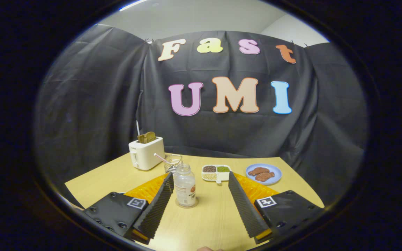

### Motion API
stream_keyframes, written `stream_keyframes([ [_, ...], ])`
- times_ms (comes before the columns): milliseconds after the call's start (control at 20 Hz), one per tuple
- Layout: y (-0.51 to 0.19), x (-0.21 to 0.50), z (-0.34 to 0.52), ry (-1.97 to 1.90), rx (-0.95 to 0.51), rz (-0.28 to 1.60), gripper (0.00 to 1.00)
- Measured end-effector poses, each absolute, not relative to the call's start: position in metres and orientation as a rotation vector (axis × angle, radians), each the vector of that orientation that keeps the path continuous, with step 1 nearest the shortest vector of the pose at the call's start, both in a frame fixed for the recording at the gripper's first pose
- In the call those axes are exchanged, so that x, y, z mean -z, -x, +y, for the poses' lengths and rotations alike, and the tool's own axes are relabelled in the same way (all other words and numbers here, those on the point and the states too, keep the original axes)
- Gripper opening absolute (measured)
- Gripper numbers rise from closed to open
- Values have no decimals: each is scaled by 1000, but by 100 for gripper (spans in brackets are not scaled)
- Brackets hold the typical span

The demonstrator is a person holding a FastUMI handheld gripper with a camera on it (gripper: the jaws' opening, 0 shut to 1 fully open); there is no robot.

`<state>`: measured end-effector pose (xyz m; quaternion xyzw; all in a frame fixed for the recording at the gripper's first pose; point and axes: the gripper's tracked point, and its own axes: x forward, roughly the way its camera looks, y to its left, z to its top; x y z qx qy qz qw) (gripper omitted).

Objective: Take the bottle from table, then pour the juice into the cup, finally place the bottle on the coaster

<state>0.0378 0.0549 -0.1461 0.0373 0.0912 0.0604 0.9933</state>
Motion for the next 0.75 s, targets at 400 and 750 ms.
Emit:
stream_keyframes([
  [400,-20,111,43,-39,-115,182,98],
  [750,-14,69,23,-37,-88,128,98],
])
